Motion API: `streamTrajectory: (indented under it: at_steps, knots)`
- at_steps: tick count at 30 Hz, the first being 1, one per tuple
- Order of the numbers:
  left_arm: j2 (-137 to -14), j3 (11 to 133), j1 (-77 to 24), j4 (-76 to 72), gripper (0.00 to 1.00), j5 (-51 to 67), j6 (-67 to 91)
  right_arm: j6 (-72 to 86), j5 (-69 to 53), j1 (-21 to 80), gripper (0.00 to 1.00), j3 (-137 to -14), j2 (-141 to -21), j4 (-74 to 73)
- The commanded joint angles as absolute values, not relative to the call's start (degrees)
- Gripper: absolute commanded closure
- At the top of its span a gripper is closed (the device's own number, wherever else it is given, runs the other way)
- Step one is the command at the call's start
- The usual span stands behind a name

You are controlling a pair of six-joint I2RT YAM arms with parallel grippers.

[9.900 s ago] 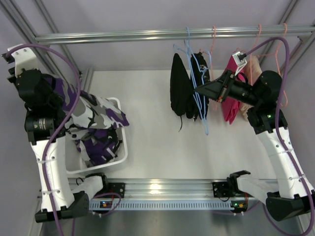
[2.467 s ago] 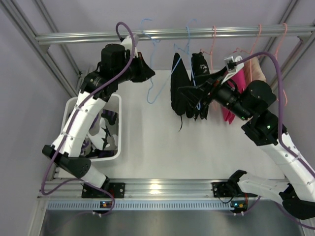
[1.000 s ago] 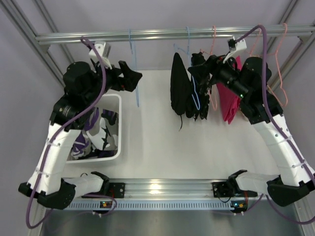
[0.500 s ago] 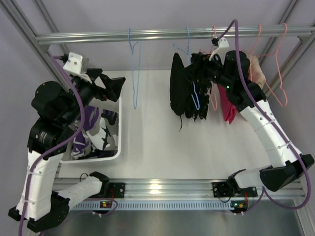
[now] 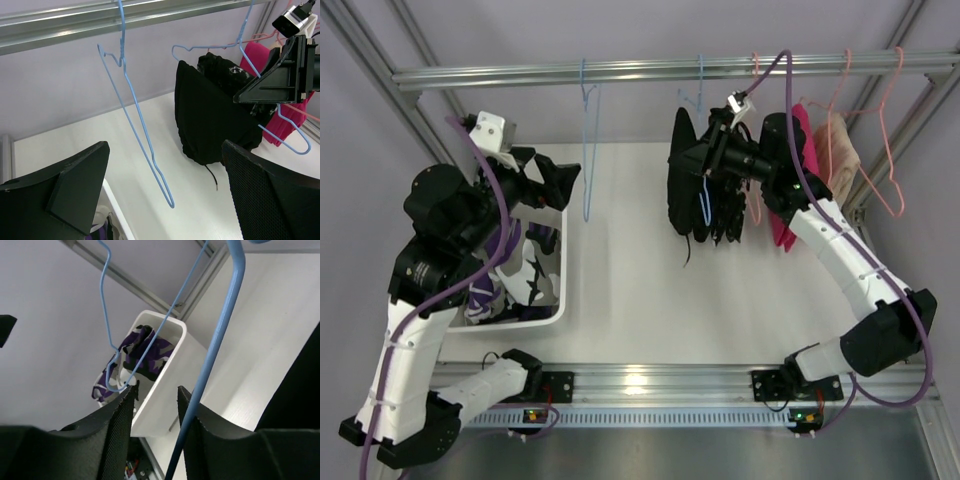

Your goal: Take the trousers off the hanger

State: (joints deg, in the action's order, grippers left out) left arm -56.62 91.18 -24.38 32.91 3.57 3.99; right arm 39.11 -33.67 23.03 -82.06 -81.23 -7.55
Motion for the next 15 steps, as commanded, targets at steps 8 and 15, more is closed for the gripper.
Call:
streamTrajectory:
  at_steps: [8, 15]
  knots:
    - [-54.67, 88.95, -24.08, 27.77, 0.01, 3.43, 3.51, 49.13, -39.98, 21.8, 0.91, -82.17, -80.33, 7.9]
    - [-53.97, 87.63, -24.17, 27.33, 0.01, 4.57, 3.69, 53.69, -40.87, 20.3, 1.0, -84.99, -79.72, 11.16]
